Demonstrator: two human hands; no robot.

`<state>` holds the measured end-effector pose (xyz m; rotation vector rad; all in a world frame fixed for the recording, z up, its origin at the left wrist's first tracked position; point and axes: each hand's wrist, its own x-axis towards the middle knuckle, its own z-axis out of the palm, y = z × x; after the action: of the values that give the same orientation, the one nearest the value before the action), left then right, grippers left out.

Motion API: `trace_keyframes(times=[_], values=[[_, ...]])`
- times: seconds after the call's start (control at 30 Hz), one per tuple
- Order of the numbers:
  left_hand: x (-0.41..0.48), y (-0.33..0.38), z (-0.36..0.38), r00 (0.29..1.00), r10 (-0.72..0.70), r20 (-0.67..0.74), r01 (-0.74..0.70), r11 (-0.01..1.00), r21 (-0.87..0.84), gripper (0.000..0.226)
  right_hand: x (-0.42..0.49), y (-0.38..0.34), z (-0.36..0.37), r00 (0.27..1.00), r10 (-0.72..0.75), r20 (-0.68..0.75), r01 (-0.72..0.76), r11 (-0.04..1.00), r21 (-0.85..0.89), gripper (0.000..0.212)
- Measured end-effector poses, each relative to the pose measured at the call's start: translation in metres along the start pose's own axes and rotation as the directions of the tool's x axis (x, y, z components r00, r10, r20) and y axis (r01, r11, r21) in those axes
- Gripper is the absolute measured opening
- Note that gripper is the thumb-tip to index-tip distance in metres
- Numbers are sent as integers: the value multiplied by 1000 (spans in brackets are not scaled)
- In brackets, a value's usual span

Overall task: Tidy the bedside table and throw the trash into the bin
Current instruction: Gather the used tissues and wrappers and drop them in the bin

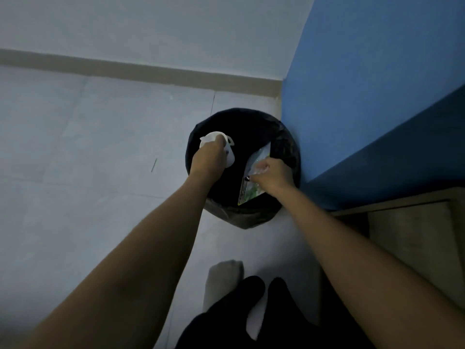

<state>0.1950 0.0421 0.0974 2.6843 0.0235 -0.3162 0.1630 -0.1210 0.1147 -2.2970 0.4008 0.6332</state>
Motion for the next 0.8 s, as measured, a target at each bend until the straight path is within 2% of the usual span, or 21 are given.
trace_keyframes(times=[0.07,0.2,0.53,0.7,0.8], values=[[4,-6,10,1000,-12,19,12,1000,14,29,12,3,5,1000,15,10,-15,1000,-1,36],[8,-21,27,994,-82,73,80,996,28,34,25,15,18,1000,16,-14,-16,1000,-10,40],[-19,-7,1,999,-30,28,29,999,37,31,-9,8,-3,999,-16,-49,16,1000,-3,49],[-74,43,-38,991,127,37,-130,984,119,28,-92,8,-37,998,-31,-59,34,998,52,50],[-117,98,-61,955,289,62,-296,940,173,25,-159,28,-66,996,-20,-91,27,997,78,37]])
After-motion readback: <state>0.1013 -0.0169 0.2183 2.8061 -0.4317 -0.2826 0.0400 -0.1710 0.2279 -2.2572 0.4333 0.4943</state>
